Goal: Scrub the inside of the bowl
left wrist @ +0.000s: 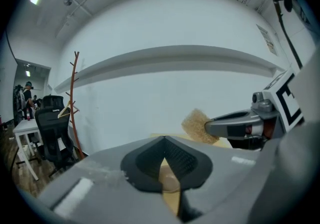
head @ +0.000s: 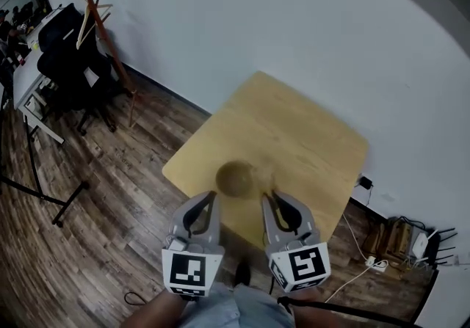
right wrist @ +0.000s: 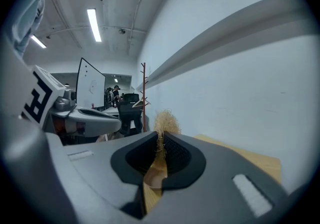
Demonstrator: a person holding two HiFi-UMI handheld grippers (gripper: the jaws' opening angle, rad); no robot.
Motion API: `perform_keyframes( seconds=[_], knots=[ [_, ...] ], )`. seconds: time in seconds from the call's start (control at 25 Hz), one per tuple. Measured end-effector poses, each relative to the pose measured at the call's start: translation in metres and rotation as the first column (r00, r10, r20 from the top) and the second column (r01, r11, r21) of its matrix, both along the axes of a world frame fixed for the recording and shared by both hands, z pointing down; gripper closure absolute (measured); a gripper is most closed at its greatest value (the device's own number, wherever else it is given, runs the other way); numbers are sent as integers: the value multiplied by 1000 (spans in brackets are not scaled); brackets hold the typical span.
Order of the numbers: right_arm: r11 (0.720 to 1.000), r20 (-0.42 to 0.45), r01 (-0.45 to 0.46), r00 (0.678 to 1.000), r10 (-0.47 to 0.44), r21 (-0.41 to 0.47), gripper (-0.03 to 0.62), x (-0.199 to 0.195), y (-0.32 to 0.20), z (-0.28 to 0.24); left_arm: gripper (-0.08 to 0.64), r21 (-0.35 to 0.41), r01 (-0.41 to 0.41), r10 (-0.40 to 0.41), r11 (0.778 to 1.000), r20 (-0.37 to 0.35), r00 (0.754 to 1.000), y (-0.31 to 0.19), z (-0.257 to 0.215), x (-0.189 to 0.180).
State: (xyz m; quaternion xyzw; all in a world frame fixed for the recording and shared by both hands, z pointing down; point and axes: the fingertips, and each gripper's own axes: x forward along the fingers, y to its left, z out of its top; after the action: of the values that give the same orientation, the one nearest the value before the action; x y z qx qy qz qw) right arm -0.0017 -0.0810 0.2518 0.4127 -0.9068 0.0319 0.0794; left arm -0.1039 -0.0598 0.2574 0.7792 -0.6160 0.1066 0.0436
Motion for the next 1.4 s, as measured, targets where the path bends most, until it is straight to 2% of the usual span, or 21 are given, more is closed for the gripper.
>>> perform_keyframes(
  seconds=[0.28, 0.52, 0.68, 0.8, 0.92, 1.08, 1.16, 1.4],
  knots=[
    [993, -29, -30, 999, 27, -117, 561, -18, -21, 45, 540, -138, -33, 20, 990, -95, 995, -32, 50, -13],
    [980, -57, -56, 997, 45, -192, 561, -27, -38, 81, 540, -227, -57, 24, 972, -145, 989, -59, 99, -25],
    [971, -68, -66, 996, 52, -228, 561, -38, -48, 104, 540, -285, -101, 41, 953, -209, 977, -72, 133, -30],
    [964, -87, -73, 995, 53, -256, 561, -46, -48, 118, 538, -314, -146, 73, 938, -233, 970, -76, 156, -33],
    [950, -90, -87, 994, 63, -298, 561, -52, -50, 130, 537, -338, -159, 66, 928, -271, 960, -85, 174, -39],
    [944, -104, -106, 992, 77, -312, 561, -52, -54, 139, 506, -372, -194, 72, 908, -316, 946, -92, 189, -36],
    [942, -108, -112, 991, 82, -317, 561, -52, -55, 143, 486, -377, -205, 76, 903, -329, 941, -95, 194, -35],
    [936, -110, -122, 990, 90, -329, 561, -53, -59, 149, 485, -389, -226, 80, 893, -358, 930, -101, 196, -34]
  ],
)
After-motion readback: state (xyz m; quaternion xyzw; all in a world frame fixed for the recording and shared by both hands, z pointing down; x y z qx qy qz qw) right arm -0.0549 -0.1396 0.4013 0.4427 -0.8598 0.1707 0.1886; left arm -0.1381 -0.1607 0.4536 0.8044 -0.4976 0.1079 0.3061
